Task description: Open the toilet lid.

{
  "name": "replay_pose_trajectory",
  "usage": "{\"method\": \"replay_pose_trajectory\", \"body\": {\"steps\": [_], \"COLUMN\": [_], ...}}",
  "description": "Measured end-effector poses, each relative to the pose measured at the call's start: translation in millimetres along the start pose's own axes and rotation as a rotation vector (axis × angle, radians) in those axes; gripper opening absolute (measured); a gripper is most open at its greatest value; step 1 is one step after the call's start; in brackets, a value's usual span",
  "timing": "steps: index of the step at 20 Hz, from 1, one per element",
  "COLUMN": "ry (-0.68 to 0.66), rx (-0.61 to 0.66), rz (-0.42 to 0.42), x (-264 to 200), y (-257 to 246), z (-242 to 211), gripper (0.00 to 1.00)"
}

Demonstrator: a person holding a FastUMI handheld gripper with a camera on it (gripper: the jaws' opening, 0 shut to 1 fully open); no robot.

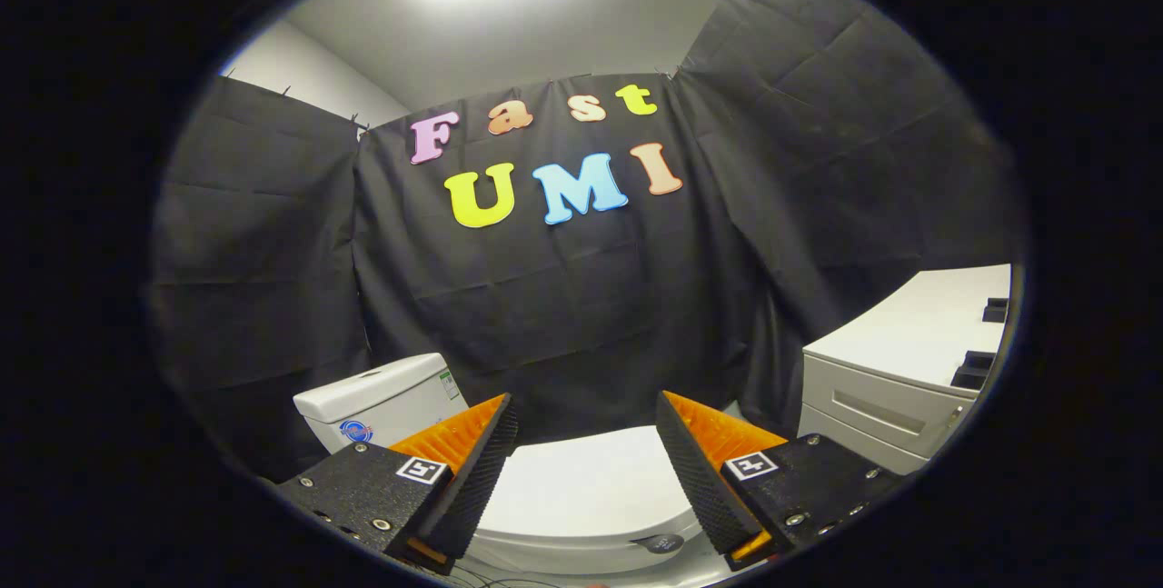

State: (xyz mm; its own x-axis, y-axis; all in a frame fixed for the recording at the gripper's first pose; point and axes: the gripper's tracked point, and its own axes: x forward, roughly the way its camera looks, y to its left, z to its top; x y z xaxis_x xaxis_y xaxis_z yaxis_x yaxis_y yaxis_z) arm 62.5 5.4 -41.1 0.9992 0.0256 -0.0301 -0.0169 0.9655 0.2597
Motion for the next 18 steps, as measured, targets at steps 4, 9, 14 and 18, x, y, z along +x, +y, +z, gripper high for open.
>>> {"method": "replay_pose_trajectory", "body": {"steps": [4, 9, 14, 18], "ry": [0.108, 0.194, 0.278, 0.319], "rx": [0.078, 0.110, 0.227, 0.311], "rz": [0.007, 0.011, 0.010, -0.058], "x": [8.8, 19.4, 30.4, 31.2], "y": [-16.1, -33.7, -51.5, -79.7], "z": [-48.0, -91.1, -124.6, -150.0], "gripper": [0.95, 0.95, 0.95, 0.94]}}
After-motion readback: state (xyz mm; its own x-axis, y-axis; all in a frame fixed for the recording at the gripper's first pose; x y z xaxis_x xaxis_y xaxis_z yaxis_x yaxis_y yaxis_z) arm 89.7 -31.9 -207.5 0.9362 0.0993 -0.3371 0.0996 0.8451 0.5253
